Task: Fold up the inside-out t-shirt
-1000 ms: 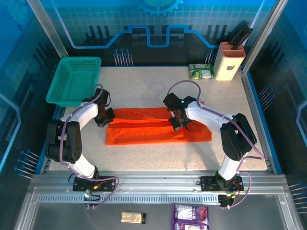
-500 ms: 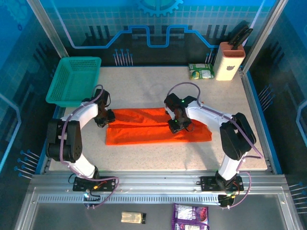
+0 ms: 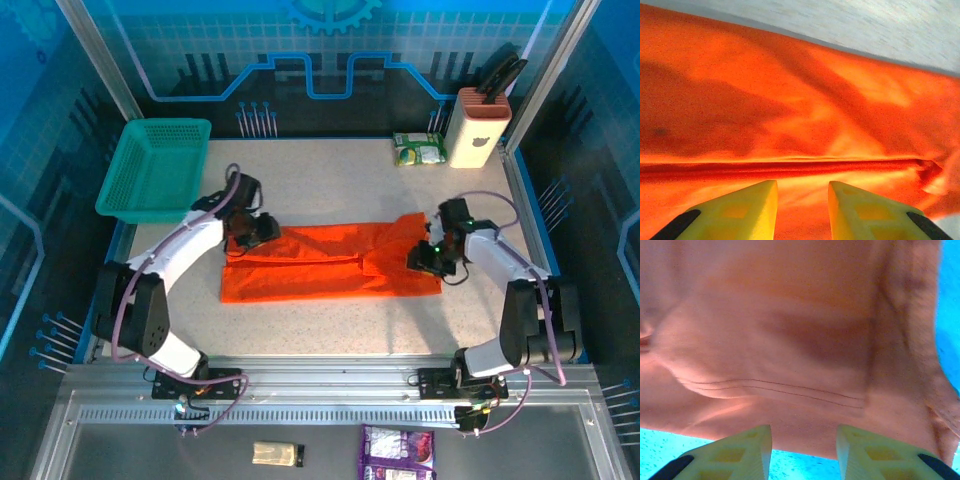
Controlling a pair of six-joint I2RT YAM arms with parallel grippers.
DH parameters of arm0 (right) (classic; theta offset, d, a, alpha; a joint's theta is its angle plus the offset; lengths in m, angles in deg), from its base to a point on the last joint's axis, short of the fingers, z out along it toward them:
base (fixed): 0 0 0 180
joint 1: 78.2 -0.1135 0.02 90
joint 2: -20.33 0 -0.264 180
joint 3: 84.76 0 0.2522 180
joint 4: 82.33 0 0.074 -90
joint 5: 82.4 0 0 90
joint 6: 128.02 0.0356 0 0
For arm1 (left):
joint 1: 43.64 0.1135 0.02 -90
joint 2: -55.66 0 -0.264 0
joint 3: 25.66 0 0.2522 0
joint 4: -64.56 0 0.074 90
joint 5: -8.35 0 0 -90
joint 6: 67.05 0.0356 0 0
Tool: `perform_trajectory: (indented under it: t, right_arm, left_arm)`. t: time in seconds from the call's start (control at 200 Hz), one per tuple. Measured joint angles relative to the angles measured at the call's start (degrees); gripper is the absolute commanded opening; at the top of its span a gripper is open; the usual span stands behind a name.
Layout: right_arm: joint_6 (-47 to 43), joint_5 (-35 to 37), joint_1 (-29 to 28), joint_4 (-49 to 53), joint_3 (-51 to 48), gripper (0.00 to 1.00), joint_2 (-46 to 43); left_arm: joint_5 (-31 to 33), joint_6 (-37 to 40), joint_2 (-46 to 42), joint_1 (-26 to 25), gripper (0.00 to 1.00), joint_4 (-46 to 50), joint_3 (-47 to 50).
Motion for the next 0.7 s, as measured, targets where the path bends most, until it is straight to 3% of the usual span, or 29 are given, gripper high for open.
perform_trajectory:
  t: [0.13,0.26,0.7]
  right_arm:
    - [0.4,-5.6,4.6,-2.6,-3.5,0.39,0.9]
    - [0.5,-9.9,6.4,-6.0,-4.7,0.39,2.7]
    - [0.3,-9.9,7.4,-9.0,-5.8,0.40,5.1]
  left_arm:
    - [-2.3,-2.3,6.0,-6.5,0.33,-2.4,-4.0]
    - [-2.7,-3.5,11.9,-9.9,0.32,-3.7,-6.8]
    - [-2.0,-4.7,16.5,-10.4,0.33,-4.0,-8.2]
